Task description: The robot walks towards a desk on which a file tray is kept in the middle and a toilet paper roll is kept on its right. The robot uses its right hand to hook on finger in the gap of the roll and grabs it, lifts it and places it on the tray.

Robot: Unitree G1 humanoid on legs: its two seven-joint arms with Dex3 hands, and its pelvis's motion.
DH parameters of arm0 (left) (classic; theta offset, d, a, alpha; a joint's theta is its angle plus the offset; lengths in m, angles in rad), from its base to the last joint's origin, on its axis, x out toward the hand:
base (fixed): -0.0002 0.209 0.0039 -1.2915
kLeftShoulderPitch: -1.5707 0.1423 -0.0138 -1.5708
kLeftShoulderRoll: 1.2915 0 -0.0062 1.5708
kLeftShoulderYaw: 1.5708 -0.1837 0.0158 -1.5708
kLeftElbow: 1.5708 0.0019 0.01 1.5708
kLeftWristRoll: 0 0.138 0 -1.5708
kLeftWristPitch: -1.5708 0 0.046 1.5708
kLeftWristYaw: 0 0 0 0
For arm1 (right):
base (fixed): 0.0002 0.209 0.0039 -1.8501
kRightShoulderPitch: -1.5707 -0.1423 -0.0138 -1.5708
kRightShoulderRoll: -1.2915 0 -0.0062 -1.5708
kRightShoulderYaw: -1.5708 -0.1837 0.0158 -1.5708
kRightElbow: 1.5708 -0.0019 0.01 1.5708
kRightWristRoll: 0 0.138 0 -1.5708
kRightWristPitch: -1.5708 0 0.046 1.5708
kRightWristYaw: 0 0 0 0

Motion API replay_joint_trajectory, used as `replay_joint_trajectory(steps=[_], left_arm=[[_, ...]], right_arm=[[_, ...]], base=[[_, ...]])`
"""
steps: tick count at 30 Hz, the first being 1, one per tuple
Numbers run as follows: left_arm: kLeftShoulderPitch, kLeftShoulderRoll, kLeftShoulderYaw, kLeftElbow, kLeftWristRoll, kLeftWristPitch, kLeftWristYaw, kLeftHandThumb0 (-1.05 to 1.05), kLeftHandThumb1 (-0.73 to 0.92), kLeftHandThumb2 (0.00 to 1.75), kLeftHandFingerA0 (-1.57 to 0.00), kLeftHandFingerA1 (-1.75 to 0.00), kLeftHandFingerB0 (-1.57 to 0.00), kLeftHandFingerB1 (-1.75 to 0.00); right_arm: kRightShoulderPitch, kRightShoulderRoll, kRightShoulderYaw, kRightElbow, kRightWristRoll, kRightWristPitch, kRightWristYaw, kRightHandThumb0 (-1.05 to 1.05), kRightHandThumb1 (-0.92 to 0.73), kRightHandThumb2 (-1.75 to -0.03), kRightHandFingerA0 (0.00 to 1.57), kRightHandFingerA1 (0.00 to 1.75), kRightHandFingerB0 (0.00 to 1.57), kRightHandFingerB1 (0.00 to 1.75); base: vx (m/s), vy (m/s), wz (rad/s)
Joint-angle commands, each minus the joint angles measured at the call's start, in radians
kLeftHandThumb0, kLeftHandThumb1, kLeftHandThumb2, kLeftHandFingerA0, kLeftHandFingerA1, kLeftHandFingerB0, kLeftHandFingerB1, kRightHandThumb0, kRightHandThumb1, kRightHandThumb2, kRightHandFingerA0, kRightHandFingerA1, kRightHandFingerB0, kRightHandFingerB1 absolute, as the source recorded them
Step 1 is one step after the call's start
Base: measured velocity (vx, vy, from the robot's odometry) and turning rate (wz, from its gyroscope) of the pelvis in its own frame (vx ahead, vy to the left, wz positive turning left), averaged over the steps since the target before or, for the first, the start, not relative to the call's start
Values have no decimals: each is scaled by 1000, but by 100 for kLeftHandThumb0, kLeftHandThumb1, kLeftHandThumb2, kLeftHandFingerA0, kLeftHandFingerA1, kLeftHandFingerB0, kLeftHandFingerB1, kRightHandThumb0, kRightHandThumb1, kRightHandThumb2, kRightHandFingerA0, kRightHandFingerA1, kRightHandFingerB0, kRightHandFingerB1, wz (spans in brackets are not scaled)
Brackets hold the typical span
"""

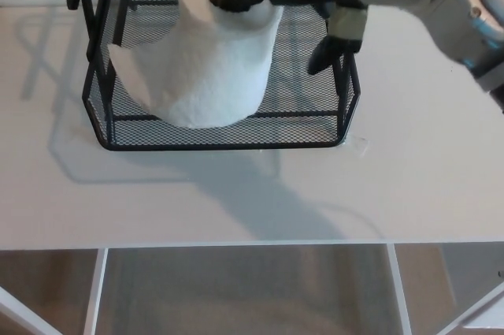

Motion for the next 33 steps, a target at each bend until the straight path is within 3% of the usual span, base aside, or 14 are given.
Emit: replay_joint_trajectory(steps=[1,6,9,11,13,16,18,19,20,21,22,26,30,33], left_arm=[[6,17,-8,4,-1,-33,-10,-58,86,65,-41,-55,-30,-45],[20,18,-10,-18,-4,-40,-11,-61,83,66,-46,-57,-31,-47],[25,20,-14,-21,-2,-46,-28,-59,87,66,-41,-56,-29,-45],[27,19,-33,-4,24,-65,-2,-60,87,67,-45,-56,-29,-46],[26,16,-28,0,17,-53,2,-61,86,67,-44,-56,-29,-46],[41,11,-35,-3,22,-61,4,-60,88,66,-49,-56,-33,-46],[52,7,-26,-9,8,-55,-8,-61,85,67,-42,-56,-29,-47],[59,9,-28,-15,7,-63,-16,-60,87,65,-39,-56,-29,-46],[60,9,-31,-16,10,-60,-9,-60,87,66,-41,-56,-31,-46],[64,10,-24,-21,0,-61,-16,-61,86,66,-41,-56,-31,-46],[69,14,-22,-24,-2,-67,-25,-61,86,66,-41,-56,-31,-46],[49,13,-11,-1,-10,-46,-9,-61,84,66,-43,-56,-30,-46],[52,17,-6,2,-15,-44,-11,-59,85,65,-47,-56,-29,-45],[53,23,-6,1,-13,-42,-11,-60,85,66,-43,-55,-28,-45]], right_arm=[[-127,-16,-114,22,147,209,285,-54,-57,-57,51,68,16,31],[-224,-51,-271,-24,266,290,326,-58,-59,-57,73,67,12,31],[-259,-62,-372,-24,328,366,319,-41,-36,-89,64,71,0,46],[-275,-83,-446,-16,374,431,331,-69,-46,-79,61,60,7,42],[-275,-103,-498,-15,402,465,333,-60,-52,-56,67,51,9,38],[-264,-135,-538,-40,406,516,344,-64,-43,-76,61,61,5,44],[-233,-181,-595,-47,434,510,340,-54,-51,-55,70,54,9,35],[-174,-284,-666,-63,444,449,333,-65,-44,-79,63,62,5,37],[-142,-322,-724,-71,481,449,342,-56,-54,-57,70,52,10,30],[-111,-369,-780,-72,507,454,356,-57,-45,-78,58,61,5,32],[-80,-415,-831,-97,505,507,360,-48,-55,-57,64,49,11,26],[158,-604,-1183,-65,553,477,351,-57,-48,-81,56,60,4,32],[386,-607,-1514,-72,531,456,250,-52,-59,-58,66,42,12,30],[651,-595,-1823,-34,473,377,103,-53,-53,-79,53,53,6,26]], base=[[0,0,0],[0,0,0],[0,0,0],[0,0,0],[0,0,0],[0,0,0],[0,0,0],[0,0,0],[0,0,0],[0,0,0],[0,0,0],[0,0,0],[0,0,0],[0,0,0]])
